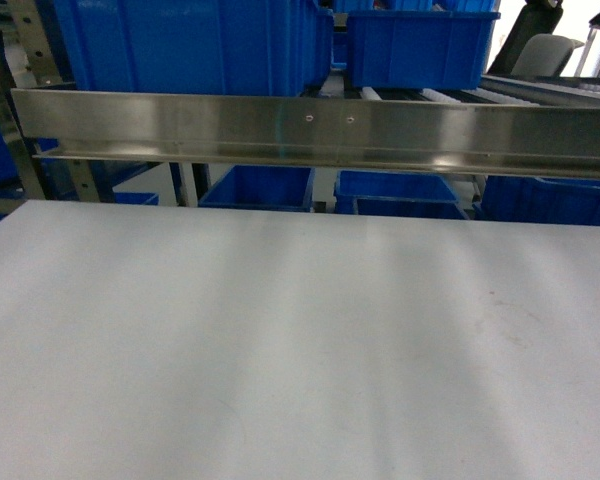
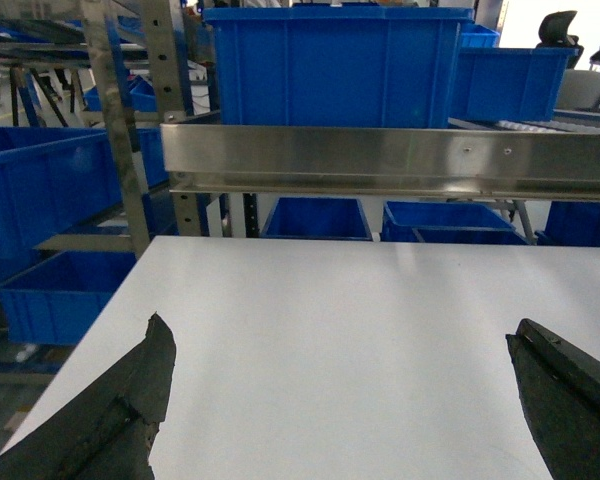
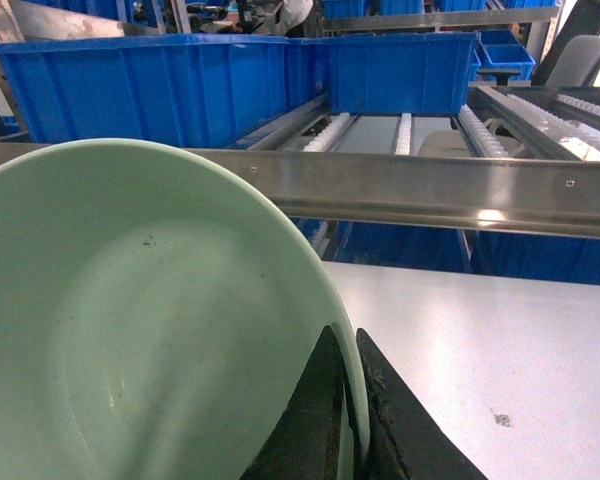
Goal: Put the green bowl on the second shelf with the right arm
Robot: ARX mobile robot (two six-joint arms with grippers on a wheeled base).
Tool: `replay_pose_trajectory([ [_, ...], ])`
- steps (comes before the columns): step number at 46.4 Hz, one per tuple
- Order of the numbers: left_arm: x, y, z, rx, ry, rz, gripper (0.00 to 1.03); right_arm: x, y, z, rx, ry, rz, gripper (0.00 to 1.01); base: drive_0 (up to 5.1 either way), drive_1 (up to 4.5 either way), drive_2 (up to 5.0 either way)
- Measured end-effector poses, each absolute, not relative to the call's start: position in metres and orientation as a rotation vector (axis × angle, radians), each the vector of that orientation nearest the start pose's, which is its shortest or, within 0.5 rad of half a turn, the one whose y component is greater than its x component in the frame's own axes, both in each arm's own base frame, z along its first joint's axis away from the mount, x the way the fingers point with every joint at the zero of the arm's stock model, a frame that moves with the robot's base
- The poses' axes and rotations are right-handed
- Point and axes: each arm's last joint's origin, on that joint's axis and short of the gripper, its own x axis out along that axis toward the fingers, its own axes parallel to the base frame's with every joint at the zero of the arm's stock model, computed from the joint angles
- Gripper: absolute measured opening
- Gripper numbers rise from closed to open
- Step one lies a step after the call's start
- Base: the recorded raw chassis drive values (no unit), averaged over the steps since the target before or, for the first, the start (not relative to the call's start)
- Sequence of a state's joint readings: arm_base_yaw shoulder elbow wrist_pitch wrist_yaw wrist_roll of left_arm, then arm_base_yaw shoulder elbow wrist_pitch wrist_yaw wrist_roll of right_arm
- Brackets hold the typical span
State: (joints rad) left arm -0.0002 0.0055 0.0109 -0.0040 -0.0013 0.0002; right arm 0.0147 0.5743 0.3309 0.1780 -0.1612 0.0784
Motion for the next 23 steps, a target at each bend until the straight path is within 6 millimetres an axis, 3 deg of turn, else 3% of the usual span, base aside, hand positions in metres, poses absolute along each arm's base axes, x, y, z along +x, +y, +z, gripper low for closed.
replay_pose_trajectory([
  [23,0.0974,0.0,0.1664,0.0,-0.002,0.001,0.98,0.1466,0.0067,0.2398,0.083,0.072,0.172,0.02,-4.9,1.44,3.3],
])
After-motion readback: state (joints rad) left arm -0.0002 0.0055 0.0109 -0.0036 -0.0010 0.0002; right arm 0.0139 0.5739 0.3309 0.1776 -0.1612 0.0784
